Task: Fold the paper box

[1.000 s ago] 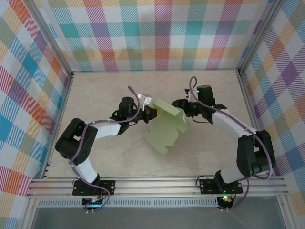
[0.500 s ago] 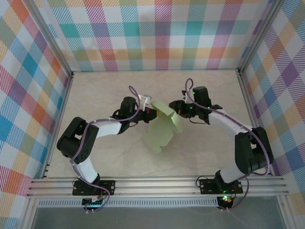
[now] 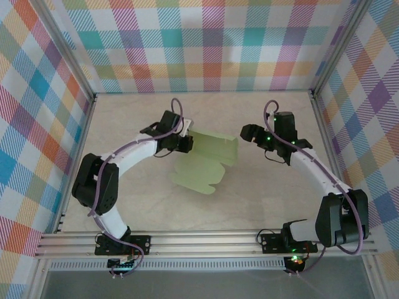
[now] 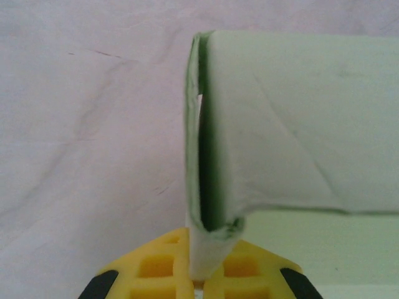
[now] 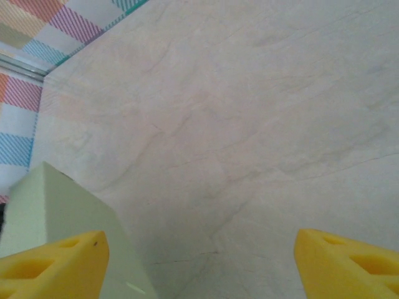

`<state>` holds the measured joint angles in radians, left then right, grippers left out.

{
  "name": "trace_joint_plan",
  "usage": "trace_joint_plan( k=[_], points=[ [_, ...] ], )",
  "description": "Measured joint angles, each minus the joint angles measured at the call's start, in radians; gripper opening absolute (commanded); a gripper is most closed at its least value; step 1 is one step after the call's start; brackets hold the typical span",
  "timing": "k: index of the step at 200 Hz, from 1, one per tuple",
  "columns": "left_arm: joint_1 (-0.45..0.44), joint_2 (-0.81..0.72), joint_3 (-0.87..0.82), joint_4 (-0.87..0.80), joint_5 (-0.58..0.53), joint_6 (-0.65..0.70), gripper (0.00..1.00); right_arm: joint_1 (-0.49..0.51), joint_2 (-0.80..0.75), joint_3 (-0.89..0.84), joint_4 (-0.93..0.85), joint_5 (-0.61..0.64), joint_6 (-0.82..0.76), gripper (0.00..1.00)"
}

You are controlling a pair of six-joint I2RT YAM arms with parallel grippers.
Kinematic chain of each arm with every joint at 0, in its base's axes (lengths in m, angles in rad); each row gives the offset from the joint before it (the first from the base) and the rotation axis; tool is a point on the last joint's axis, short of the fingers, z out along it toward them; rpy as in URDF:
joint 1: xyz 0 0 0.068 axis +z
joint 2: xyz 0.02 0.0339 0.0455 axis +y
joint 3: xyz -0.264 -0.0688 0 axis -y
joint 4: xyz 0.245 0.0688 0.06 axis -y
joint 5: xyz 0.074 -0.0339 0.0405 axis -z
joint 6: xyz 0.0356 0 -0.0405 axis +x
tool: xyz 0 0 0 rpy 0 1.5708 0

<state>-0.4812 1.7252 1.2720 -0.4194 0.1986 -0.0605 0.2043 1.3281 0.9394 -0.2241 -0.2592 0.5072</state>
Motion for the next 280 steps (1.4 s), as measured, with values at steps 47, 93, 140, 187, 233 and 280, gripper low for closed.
trace_joint_plan(
  k=[47, 93, 140, 187, 233, 280],
  points=[
    [0.000, 0.087, 0.207, -0.462, -0.132, 0.068, 0.00, 0.000, 0.019, 0.000, -0.033, 0.024, -0.051, 0.78],
    [0.000, 0.248, 0.359, -0.748, -0.230, 0.142, 0.00, 0.000, 0.059, 0.000, -0.032, 0.019, -0.068, 0.78],
    [-0.002, 0.421, 0.481, -0.916, -0.276, 0.206, 0.09, 0.000, 0.063, -0.008, -0.024, 0.016, -0.074, 0.79],
    [-0.003, 0.475, 0.540, -0.960, -0.297, 0.234, 0.24, -0.006, 0.063, -0.018, -0.025, 0.016, -0.082, 0.79],
    [-0.007, 0.475, 0.566, -0.962, -0.321, 0.235, 0.27, -0.010, 0.067, -0.018, -0.020, 0.011, -0.082, 0.79],
    [-0.007, 0.463, 0.571, -0.940, -0.355, 0.229, 0.47, -0.010, 0.085, -0.018, -0.002, -0.015, -0.083, 0.81]
  ],
)
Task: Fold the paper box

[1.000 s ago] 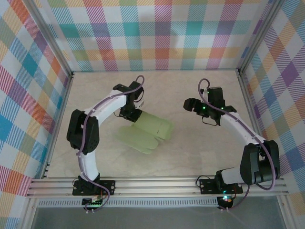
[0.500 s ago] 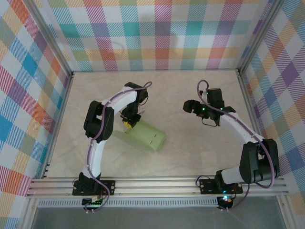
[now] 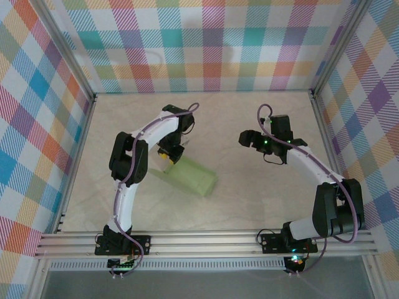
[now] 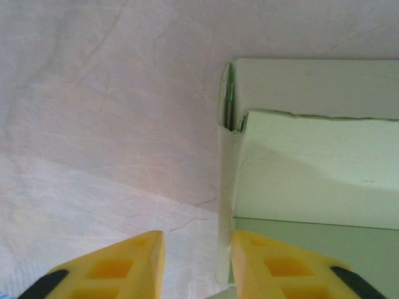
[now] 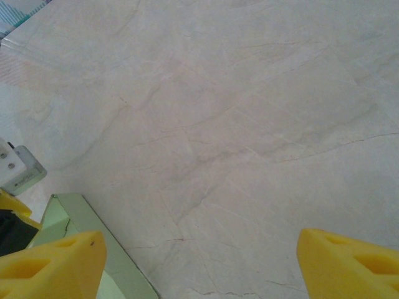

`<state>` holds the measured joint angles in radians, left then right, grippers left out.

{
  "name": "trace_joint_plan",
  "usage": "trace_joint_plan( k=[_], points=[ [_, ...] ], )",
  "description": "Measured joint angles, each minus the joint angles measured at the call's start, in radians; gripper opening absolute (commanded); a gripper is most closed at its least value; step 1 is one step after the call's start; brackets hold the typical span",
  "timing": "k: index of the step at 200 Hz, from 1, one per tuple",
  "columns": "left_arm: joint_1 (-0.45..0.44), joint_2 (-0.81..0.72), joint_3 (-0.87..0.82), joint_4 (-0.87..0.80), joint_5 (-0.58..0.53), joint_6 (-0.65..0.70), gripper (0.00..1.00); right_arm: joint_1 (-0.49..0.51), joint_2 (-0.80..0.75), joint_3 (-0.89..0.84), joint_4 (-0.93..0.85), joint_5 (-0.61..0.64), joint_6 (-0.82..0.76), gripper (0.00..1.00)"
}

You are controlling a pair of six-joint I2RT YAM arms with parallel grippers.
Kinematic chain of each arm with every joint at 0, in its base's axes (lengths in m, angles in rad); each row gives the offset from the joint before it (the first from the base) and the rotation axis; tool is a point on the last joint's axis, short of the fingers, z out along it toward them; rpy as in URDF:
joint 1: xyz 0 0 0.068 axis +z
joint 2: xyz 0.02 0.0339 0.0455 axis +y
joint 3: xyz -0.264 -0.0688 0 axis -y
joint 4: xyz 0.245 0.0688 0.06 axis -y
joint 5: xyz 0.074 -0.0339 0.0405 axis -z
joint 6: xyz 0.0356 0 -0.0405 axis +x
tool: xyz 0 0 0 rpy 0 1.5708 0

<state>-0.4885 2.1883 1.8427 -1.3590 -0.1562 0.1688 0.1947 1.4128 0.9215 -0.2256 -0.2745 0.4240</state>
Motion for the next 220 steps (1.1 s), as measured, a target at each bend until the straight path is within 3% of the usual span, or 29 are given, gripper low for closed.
trace_joint_plan(
  k=[4, 8, 18, 28, 56, 86, 125, 155, 176, 196, 220],
  points=[
    [0.000, -0.004, 0.000, 0.006, -0.003, -0.005, 0.48, 0.000, 0.000, 0.000, 0.000, -0.003, -0.001, 0.81],
    [0.000, -0.010, 0.000, 0.014, -0.007, -0.006, 0.56, 0.000, 0.000, 0.000, 0.000, -0.006, -0.003, 0.82],
    [0.000, -0.031, -0.003, 0.037, -0.013, -0.022, 0.59, 0.000, 0.000, 0.000, 0.002, -0.016, -0.011, 0.83],
    [0.000, -0.061, -0.007, 0.069, -0.016, -0.023, 0.75, 0.000, 0.000, -0.002, 0.010, -0.030, -0.023, 0.83],
    [-0.005, -0.222, -0.053, 0.208, -0.030, -0.077, 1.00, 0.020, 0.002, -0.012, 0.024, -0.050, -0.058, 0.84],
    [-0.008, -0.481, -0.182, 0.410, -0.075, -0.155, 1.00, 0.089, 0.032, -0.002, 0.021, -0.032, -0.109, 0.84],
    [0.009, -0.851, -0.438, 0.574, -0.229, -0.333, 1.00, 0.174, 0.088, 0.033, 0.019, -0.005, -0.149, 0.85],
    [0.055, -1.104, -0.628, 0.538, -0.346, -0.519, 0.99, 0.192, 0.119, 0.043, 0.020, -0.002, -0.152, 0.85],
    [0.124, -1.233, -0.737, 0.475, -0.390, -0.653, 0.93, 0.193, 0.139, 0.058, 0.020, -0.002, -0.152, 0.86],
    [0.200, -1.301, -0.847, 0.424, -0.373, -0.764, 0.89, 0.200, 0.161, 0.083, 0.022, -0.003, -0.152, 0.86],
    [0.248, -1.322, -1.002, 0.419, -0.274, -0.901, 0.82, 0.212, 0.177, 0.101, 0.023, -0.006, -0.152, 0.86]
  ],
)
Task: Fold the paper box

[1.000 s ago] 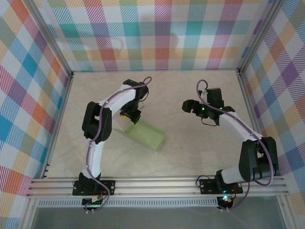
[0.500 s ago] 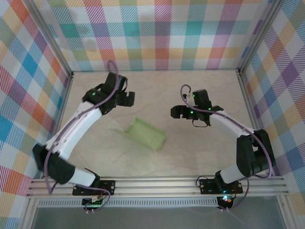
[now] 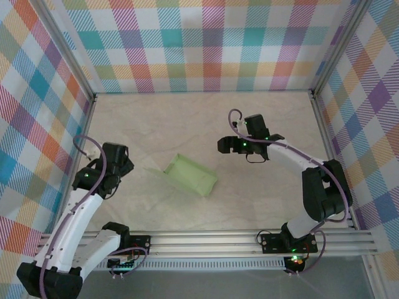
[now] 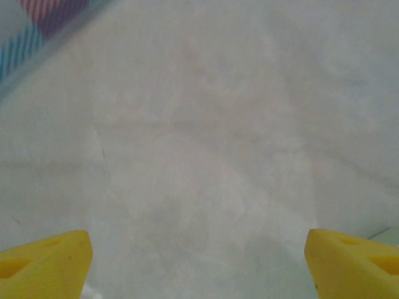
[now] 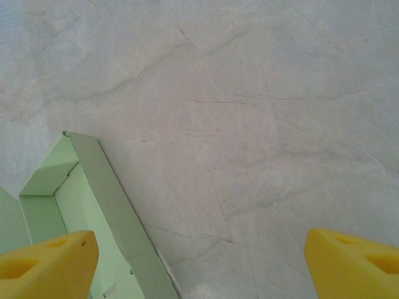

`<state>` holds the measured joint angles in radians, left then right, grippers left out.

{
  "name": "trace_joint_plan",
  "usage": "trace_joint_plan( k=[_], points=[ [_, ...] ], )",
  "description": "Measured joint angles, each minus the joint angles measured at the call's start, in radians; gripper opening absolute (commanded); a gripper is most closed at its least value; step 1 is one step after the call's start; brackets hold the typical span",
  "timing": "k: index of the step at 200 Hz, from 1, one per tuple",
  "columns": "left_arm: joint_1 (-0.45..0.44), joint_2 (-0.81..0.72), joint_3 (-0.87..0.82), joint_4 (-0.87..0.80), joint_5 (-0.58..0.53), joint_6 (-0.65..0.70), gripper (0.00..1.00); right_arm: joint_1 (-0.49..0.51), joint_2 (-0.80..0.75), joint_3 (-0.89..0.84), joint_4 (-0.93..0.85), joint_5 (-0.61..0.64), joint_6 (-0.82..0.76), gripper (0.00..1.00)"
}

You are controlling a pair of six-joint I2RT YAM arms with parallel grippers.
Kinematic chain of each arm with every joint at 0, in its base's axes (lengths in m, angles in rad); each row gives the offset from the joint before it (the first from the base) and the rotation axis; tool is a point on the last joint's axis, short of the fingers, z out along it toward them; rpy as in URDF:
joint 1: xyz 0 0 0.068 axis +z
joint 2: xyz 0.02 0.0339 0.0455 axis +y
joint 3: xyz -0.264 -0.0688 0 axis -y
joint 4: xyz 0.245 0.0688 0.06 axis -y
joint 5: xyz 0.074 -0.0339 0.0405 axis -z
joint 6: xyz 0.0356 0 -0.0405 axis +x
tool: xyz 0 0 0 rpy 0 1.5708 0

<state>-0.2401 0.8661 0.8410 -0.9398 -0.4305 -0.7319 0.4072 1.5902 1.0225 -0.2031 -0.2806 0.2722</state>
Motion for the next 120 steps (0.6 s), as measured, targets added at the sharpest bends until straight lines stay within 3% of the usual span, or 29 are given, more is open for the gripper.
trace_joint_plan(
  k=[28, 64, 91, 120],
  points=[
    [0.002, 0.034, -0.202, 0.086, 0.183, -0.144, 0.60, 0.013, 0.002, 0.001, 0.000, 0.000, 0.000, 0.86],
    [-0.075, 0.200, -0.286, 0.251, 0.334, -0.273, 0.46, 0.018, 0.002, 0.001, 0.000, 0.000, 0.004, 0.86],
    [-0.178, 0.367, -0.238, 0.371, 0.379, -0.306, 0.43, 0.019, 0.002, 0.000, 0.000, 0.008, 0.019, 0.86],
    [-0.210, 0.536, -0.132, 0.472, 0.406, -0.298, 0.42, 0.013, -0.011, -0.016, 0.001, 0.034, 0.034, 0.86]
  ],
)
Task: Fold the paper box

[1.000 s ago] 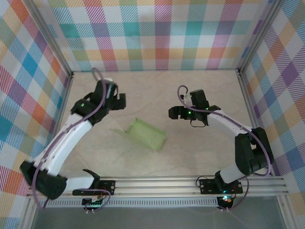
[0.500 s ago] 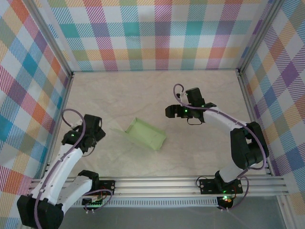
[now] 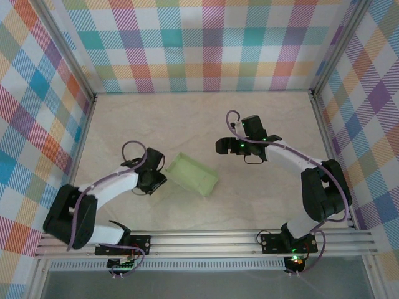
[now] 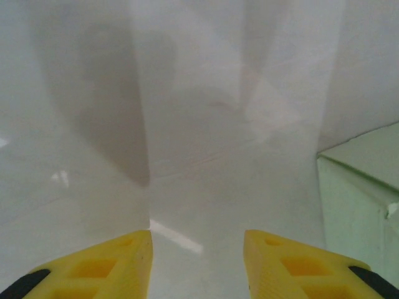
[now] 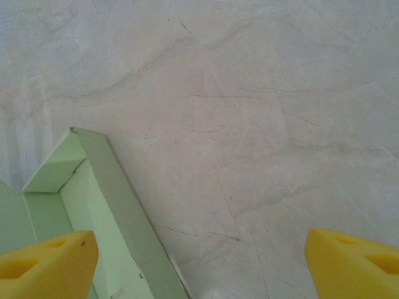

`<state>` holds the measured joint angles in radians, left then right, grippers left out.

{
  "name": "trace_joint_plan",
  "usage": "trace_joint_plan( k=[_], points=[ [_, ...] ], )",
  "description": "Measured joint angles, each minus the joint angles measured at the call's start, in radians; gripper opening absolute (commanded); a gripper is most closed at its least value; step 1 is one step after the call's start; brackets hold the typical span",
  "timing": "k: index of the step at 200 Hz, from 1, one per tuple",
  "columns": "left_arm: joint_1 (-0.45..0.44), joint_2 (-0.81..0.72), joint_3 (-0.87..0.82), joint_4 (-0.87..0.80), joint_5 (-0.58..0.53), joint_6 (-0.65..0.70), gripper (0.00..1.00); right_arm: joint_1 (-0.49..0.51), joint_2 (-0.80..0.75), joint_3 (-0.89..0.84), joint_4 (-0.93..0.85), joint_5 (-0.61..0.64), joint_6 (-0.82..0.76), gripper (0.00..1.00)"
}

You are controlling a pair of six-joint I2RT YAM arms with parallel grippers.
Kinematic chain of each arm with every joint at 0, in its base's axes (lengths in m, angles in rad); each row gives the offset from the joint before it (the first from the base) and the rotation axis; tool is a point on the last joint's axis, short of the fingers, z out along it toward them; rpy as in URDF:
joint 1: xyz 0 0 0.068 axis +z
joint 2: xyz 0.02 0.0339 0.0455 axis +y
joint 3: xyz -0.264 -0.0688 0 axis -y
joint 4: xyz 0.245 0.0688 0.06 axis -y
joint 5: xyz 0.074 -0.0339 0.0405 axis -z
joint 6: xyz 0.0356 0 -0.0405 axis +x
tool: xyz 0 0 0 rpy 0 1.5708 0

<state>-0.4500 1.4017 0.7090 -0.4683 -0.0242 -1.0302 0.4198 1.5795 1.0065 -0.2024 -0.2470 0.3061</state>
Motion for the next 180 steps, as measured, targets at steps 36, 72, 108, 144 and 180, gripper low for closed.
trace_joint_plan(
  k=[36, 72, 108, 144, 180],
  points=[
    [-0.001, 0.239, 0.227, 0.046, 0.026, 0.090, 0.43, -0.024, -0.045, -0.025, -0.014, -0.011, -0.071, 0.88],
    [-0.007, 0.509, 0.524, 0.063, 0.101, 0.189, 0.43, -0.071, -0.124, -0.037, -0.015, -0.084, -0.303, 0.87],
    [-0.038, 0.698, 0.801, -0.026, 0.174, 0.250, 0.44, -0.114, -0.147, -0.071, 0.032, -0.153, -0.586, 0.86],
    [-0.066, 0.729, 0.848, -0.026, 0.185, 0.277, 0.48, -0.132, -0.009, 0.011, -0.047, -0.145, -0.833, 0.85],
    [-0.029, 0.634, 0.697, 0.034, 0.177, 0.294, 0.48, -0.133, 0.155, 0.143, -0.144, -0.143, -0.978, 0.78]
  ],
)
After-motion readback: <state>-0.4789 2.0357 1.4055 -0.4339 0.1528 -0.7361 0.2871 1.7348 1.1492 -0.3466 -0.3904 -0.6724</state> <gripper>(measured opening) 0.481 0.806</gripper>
